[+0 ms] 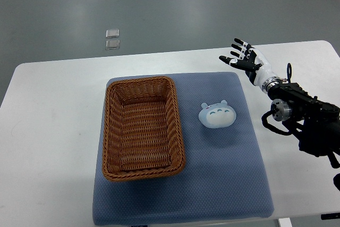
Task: Place blue toy in brown basket
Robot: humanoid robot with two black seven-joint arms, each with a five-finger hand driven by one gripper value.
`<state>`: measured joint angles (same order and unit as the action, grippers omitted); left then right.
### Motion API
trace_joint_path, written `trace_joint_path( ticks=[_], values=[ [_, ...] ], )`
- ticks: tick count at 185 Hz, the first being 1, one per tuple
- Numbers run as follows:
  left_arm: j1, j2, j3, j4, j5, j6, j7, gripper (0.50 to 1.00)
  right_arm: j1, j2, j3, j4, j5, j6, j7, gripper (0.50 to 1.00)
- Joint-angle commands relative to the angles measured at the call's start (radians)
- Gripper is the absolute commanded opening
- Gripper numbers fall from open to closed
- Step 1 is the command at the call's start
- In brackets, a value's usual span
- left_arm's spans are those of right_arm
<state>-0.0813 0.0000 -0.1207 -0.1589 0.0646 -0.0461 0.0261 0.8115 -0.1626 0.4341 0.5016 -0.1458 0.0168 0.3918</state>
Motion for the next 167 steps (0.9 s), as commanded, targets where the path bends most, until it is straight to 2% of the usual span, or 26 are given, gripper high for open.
trace_joint_path(
  ticks=[1, 101, 144, 167],
  values=[
    [0.0, 0.0, 0.0, 0.001, 0.0, 0.0, 0.0, 1.0, 0.0, 0.0, 0.0, 0.0, -0.003, 0.0, -0.001, 0.911],
    [0.0, 0.0, 0.003, -0.001, 0.0, 0.002, 0.0, 1.0, 0.012, -0.006, -0.008, 0.006, -0.052, 0.028, -0.001, 0.911],
    [0.0, 0.0, 0.003, -0.001, 0.0, 0.0, 0.0, 1.0, 0.061, -0.032, -0.018, 0.026, -0.222, 0.08, 0.002, 0.911],
    [0.0, 0.0, 0.003, -0.001, 0.0, 0.0, 0.0, 1.0, 0.089, -0.08, -0.021, 0.115, -0.405, 0.103, 0.025, 0.911]
  ],
)
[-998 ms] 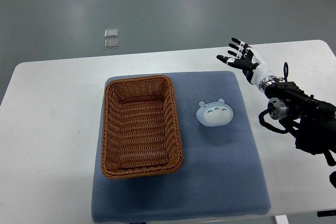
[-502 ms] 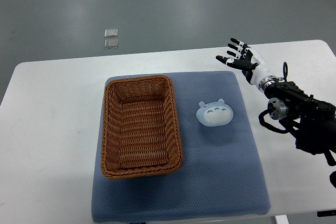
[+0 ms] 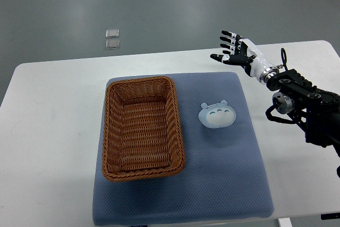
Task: Place blue toy in brown basket
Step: 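Reach the right hand down over the pale blue plush toy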
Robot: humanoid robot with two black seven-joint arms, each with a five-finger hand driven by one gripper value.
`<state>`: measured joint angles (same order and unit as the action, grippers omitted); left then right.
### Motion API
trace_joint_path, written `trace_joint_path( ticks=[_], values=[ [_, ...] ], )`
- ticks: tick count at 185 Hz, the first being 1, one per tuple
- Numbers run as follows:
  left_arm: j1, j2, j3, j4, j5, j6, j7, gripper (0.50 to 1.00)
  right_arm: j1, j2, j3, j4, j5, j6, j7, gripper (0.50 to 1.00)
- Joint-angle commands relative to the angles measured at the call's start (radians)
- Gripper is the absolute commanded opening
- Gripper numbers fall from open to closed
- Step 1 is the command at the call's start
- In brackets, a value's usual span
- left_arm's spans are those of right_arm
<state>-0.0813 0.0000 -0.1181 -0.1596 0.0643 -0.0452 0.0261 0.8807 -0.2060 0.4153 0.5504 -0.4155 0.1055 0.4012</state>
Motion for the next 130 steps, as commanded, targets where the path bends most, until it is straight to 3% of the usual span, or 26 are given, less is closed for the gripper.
trace_joint_path(
  ticks=[1, 46, 76, 130],
  values=[
    [0.0, 0.0, 0.0, 0.0, 0.0, -0.001, 0.0, 1.0, 0.021, -0.041, -0.003, 0.078, -0.153, 0.014, 0.018, 0.911],
    [0.0, 0.0, 0.0, 0.002, 0.0, 0.001, 0.0, 1.0, 0.021, -0.134, -0.029, 0.344, -0.563, 0.026, 0.028, 0.911],
    [0.0, 0.0, 0.001, 0.005, 0.0, 0.001, 0.0, 1.0, 0.023, -0.179, -0.131, 0.398, -0.738, 0.026, 0.087, 0.911],
    [0.0, 0.0, 0.003, 0.006, 0.0, 0.002, 0.0, 1.0, 0.023, -0.251, -0.214, 0.487, -0.821, 0.025, 0.097, 0.911]
  ],
)
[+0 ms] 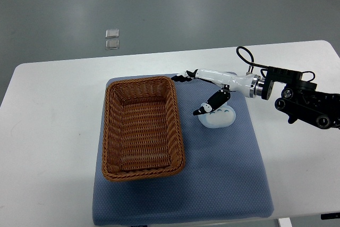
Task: Place blue toy in brown basket
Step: 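Reach the right hand down over the pale blue plush toy, then close the right hand fingers around the plush toy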
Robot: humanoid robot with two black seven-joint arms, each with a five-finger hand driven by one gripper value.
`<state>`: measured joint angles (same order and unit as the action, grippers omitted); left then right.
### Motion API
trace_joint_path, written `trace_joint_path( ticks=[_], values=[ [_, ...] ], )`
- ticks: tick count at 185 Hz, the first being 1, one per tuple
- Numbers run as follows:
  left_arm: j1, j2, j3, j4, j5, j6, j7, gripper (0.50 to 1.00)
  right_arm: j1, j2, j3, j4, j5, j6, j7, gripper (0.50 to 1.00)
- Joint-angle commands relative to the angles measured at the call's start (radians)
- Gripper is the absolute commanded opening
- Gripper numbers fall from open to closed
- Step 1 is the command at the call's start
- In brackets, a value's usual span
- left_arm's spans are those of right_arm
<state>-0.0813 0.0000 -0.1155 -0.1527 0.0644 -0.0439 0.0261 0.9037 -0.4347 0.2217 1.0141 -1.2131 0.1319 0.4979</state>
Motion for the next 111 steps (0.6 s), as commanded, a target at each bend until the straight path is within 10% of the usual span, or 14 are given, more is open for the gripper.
trace_joint_path(
  ticks=[1, 111],
  values=[
    [0.0, 0.0, 0.0, -0.001, 0.0, 0.001, 0.0, 1.0, 0.0, -0.022, -0.021, 0.023, -0.023, -0.001, 0.001, 0.911],
    [0.0, 0.0, 0.0, -0.001, 0.0, 0.001, 0.0, 1.0, -0.002, -0.076, -0.114, 0.038, -0.123, -0.066, -0.002, 0.909]
  ],
)
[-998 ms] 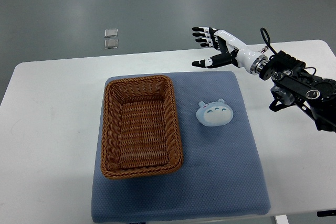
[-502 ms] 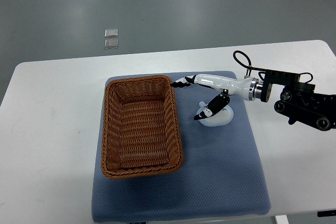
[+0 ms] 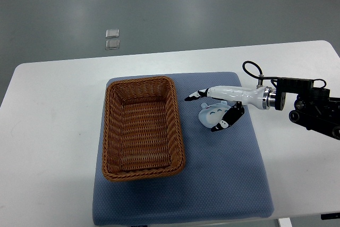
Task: Place blue toy in brown basket
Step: 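Close the right hand fingers around the plush toy, then lift the toy and carry it with the right hand over the basket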
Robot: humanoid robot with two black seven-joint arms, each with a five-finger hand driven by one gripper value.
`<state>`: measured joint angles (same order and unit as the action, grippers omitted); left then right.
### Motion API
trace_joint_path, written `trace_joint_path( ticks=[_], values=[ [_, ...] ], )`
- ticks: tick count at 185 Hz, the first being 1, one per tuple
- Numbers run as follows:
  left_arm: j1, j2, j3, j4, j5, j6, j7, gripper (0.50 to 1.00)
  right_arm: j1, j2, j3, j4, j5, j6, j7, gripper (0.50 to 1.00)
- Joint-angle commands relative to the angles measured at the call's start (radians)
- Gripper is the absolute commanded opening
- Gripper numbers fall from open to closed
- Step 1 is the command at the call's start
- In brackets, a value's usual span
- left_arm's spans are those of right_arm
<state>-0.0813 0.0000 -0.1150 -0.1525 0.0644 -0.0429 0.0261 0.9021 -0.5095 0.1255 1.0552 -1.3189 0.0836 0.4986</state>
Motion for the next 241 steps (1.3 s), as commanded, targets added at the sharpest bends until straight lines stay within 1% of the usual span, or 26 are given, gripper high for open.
trace_joint_path(
  ticks=[1, 27, 45, 65, 83, 96, 97, 110, 113, 114, 115, 118, 119, 120, 121, 122, 123, 124, 125, 127, 131, 136, 172, 200, 217, 241],
  values=[
    [0.0, 0.0, 0.0, -0.001, 0.0, 0.0, 0.0, 1.0, 0.0, -0.003, -0.018, -0.003, -0.019, -0.021, -0.005, 0.909],
    [0.0, 0.0, 0.0, -0.001, 0.0, 0.0, 0.0, 1.0, 0.0, -0.003, -0.032, -0.014, -0.045, -0.05, -0.011, 0.901],
    [-0.002, 0.0, 0.0, -0.001, 0.0, 0.0, 0.0, 1.0, 0.0, -0.015, -0.038, -0.017, -0.054, -0.053, -0.012, 0.891],
    [-0.002, 0.0, 0.0, -0.001, 0.0, 0.0, 0.0, 1.0, 0.0, -0.021, -0.053, -0.02, -0.077, -0.068, -0.02, 0.864],
    [-0.002, 0.0, -0.002, -0.001, 0.0, 0.0, 0.0, 1.0, 0.0, -0.032, -0.061, -0.021, -0.083, -0.076, -0.034, 0.819],
    [-0.002, 0.0, -0.002, -0.001, 0.0, 0.0, 0.0, 1.0, 0.0, -0.033, -0.067, -0.023, -0.085, -0.08, -0.04, 0.774],
    [-0.002, 0.0, -0.002, -0.001, 0.0, 0.0, 0.0, 1.0, 0.0, -0.033, -0.069, -0.023, -0.085, -0.082, -0.043, 0.762],
    [-0.002, 0.0, -0.002, -0.001, 0.0, 0.0, 0.0, 1.0, 0.0, -0.033, -0.073, -0.032, -0.085, -0.094, -0.051, 0.707],
    [-0.002, 0.0, -0.002, -0.001, 0.0, 0.0, 0.0, 1.0, 0.0, -0.035, -0.073, -0.035, -0.088, -0.096, -0.052, 0.676],
    [-0.002, 0.0, -0.002, -0.001, 0.0, 0.0, 0.0, 1.0, 0.0, -0.035, -0.073, -0.035, -0.088, -0.096, -0.052, 0.676],
    [-0.002, 0.0, -0.002, -0.001, 0.0, 0.0, 0.0, 1.0, 0.0, -0.034, -0.073, -0.037, -0.091, -0.097, -0.054, 0.656],
    [-0.002, 0.0, -0.003, -0.001, 0.0, 0.0, 0.0, 1.0, 0.0, -0.035, -0.073, -0.037, -0.092, -0.097, -0.054, 0.637],
    [-0.002, 0.0, -0.002, -0.001, 0.0, 0.0, 0.0, 1.0, 0.0, -0.035, -0.073, -0.038, -0.095, -0.099, -0.055, 0.619],
    [-0.002, 0.0, -0.002, -0.001, 0.0, 0.0, 0.0, 1.0, 0.0, -0.035, -0.073, -0.038, -0.095, -0.099, -0.055, 0.619],
    [-0.002, 0.0, -0.003, -0.001, 0.0, 0.0, 0.0, 1.0, 0.0, -0.035, -0.073, -0.04, -0.098, -0.1, -0.057, 0.599],
    [-0.002, 0.0, -0.003, -0.001, 0.0, 0.0, 0.0, 1.0, 0.0, -0.035, -0.073, -0.04, -0.098, -0.1, -0.057, 0.599],
    [-0.002, 0.0, -0.003, -0.001, 0.0, 0.0, 0.0, 1.0, 0.0, -0.035, -0.073, -0.041, -0.1, -0.1, -0.057, 0.58],
    [-0.002, 0.0, -0.003, -0.001, 0.0, 0.0, 0.0, 1.0, 0.0, -0.035, -0.073, -0.041, -0.1, -0.1, -0.057, 0.58],
    [-0.002, 0.0, -0.003, -0.001, 0.0, 0.0, 0.0, 1.0, 0.001, -0.035, -0.072, -0.041, -0.102, -0.103, -0.057, 0.562],
    [-0.002, 0.0, -0.003, -0.001, 0.0, 0.0, 0.0, 1.0, 0.001, -0.035, -0.072, -0.041, -0.102, -0.104, -0.057, 0.546],
    [-0.002, 0.0, -0.003, -0.001, 0.0, 0.0, 0.0, 1.0, 0.001, -0.037, -0.07, -0.041, -0.102, -0.107, -0.058, 0.521],
    [-0.002, 0.0, -0.003, -0.001, 0.0, 0.0, 0.0, 1.0, 0.003, -0.037, -0.069, -0.041, -0.102, -0.11, -0.06, 0.511],
    [-0.002, 0.0, -0.003, -0.002, 0.0, 0.0, 0.0, 1.0, 0.089, -0.033, -0.055, -0.041, -0.089, -0.119, -0.061, 0.509],
    [-0.003, 0.0, -0.003, -0.001, 0.0, 0.0, 0.0, 1.0, 0.201, -0.009, -0.056, -0.041, -0.077, -0.108, -0.06, 0.513],
    [-0.003, 0.0, -0.005, -0.002, 0.0, 0.0, 0.0, 1.0, 0.258, 0.028, -0.066, -0.041, -0.065, -0.094, -0.055, 0.519],
    [-0.003, 0.0, -0.005, -0.002, 0.0, 0.0, 0.0, 1.0, 0.328, 0.112, -0.072, -0.044, -0.028, -0.05, -0.051, 0.523]
  ],
)
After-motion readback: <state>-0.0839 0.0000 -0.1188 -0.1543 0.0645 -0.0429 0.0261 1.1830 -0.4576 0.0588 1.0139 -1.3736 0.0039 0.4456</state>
